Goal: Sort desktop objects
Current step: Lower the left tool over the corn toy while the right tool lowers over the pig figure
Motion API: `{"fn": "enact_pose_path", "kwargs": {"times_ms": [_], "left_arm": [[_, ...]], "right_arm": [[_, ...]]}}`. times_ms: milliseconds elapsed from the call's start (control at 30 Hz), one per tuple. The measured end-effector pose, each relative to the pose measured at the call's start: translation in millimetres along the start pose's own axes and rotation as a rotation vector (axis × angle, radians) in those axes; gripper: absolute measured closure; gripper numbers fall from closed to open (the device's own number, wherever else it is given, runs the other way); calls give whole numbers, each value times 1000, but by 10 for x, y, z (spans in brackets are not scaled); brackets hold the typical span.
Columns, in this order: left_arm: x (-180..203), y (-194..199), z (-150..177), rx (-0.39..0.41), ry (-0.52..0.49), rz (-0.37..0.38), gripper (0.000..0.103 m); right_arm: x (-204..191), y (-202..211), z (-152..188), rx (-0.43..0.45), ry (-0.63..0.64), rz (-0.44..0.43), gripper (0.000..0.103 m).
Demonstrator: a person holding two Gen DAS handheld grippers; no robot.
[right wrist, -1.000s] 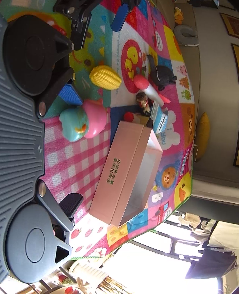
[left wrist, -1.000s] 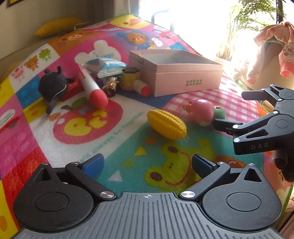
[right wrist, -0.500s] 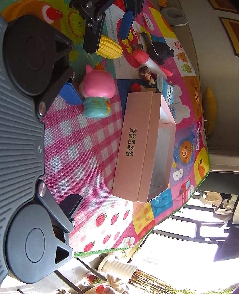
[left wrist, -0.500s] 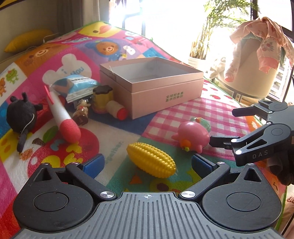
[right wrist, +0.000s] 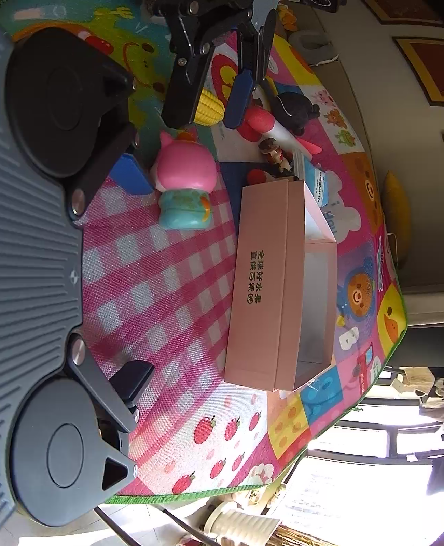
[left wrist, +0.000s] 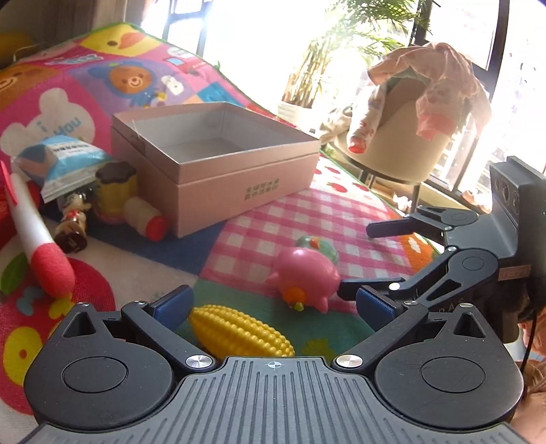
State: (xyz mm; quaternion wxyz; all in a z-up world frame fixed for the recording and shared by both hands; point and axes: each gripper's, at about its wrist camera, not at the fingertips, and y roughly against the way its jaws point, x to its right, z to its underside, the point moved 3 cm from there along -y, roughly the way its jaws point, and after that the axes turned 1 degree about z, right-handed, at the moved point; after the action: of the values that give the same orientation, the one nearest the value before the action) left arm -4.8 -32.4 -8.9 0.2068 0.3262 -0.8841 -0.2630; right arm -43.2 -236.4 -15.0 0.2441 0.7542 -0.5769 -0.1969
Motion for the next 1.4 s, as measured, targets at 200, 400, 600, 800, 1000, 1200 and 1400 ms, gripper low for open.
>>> {"fn": "enact_pose_path", "kwargs": {"times_ms": [200, 400, 600, 800, 1000, 1200, 1400], "left_arm": [[174, 264, 296, 2, 50, -25, 0], [336, 463, 432, 33, 24, -84, 0], [223, 284, 324, -16, -46, -341, 0], [243, 412, 319, -29, -153, -315, 0], [80, 508, 312, -29, -136, -401, 0], [135, 197, 240, -27, -122, -404, 0], [167, 156, 206, -24, -95, -450, 0]], "right_arm": [[-23, 4, 5, 3, 20, -18, 0], [-47, 20, 16, -5, 35, -34, 0], [-50, 18, 17, -10, 43, -31, 0], [-47, 25, 32, 1, 44, -30, 0], [-48, 25, 29, 3, 45, -28, 0], [-56, 22, 25, -2, 49, -25, 0], [-50, 67, -111, -14, -53, -114, 0]]}}
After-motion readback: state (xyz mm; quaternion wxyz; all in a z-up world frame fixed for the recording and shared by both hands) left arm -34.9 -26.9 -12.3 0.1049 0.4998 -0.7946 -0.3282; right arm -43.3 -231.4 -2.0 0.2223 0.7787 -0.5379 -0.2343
